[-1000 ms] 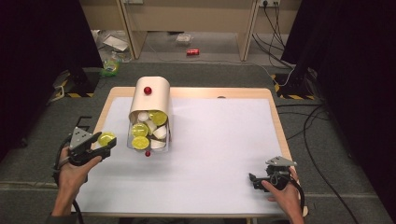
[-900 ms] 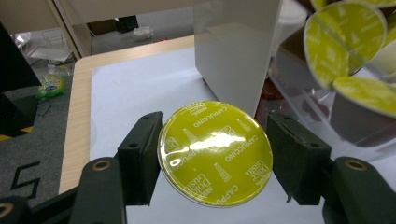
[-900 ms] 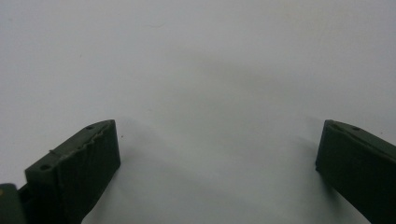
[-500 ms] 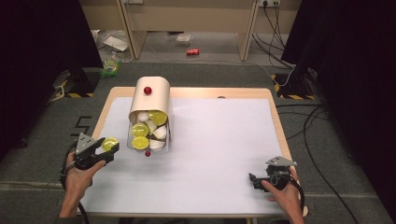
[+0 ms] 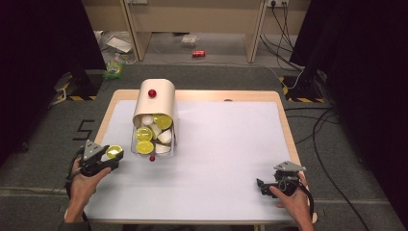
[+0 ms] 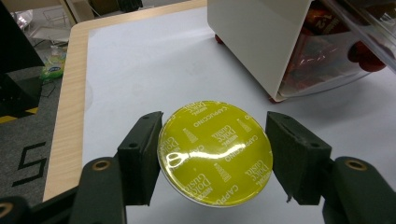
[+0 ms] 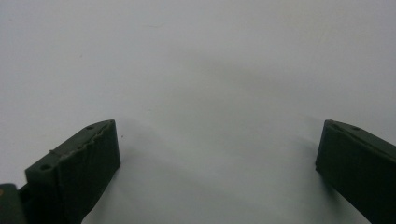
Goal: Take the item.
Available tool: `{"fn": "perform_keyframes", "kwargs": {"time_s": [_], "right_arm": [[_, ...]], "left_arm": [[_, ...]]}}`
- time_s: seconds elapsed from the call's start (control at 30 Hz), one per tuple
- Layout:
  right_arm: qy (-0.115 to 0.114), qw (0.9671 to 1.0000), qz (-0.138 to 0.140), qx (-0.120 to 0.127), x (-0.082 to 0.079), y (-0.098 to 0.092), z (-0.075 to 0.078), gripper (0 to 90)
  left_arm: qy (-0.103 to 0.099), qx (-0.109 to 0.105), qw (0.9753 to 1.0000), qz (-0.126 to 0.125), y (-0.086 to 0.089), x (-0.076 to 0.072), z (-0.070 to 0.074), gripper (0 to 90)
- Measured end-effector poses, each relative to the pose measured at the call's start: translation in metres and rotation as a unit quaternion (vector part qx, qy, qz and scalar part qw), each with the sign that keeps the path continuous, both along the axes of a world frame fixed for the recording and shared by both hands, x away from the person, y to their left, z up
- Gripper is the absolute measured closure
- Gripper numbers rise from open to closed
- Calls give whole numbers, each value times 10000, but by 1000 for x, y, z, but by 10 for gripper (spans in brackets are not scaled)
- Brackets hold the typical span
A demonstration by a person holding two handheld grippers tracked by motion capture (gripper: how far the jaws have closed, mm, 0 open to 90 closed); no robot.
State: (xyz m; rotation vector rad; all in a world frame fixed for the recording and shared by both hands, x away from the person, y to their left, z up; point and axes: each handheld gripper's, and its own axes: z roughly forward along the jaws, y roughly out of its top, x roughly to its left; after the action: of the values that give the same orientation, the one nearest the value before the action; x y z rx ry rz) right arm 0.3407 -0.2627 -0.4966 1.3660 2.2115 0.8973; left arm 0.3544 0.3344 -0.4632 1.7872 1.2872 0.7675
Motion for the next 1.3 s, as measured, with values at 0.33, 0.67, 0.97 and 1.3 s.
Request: {"fn": "perform_keyframes", "kwargs": {"time_s": [0.33, 0.67, 0.97, 1.3], "right_arm": [[7, 10000, -11, 16, 0, 0, 0, 3], [5, 10000, -15, 15, 0, 0, 0, 3], [5, 10000, -14, 14, 0, 0, 0, 3], [5, 10000, -14, 14, 0, 0, 0, 3]], "left_arm": [[127, -60, 9999, -23, 0, 0, -18, 382], [190, 15, 9998, -7, -2, -1, -26, 381], [216, 52, 9997, 28, -1, 0, -29, 381], [214, -56, 9997, 44, 0, -2, -31, 375]]}}
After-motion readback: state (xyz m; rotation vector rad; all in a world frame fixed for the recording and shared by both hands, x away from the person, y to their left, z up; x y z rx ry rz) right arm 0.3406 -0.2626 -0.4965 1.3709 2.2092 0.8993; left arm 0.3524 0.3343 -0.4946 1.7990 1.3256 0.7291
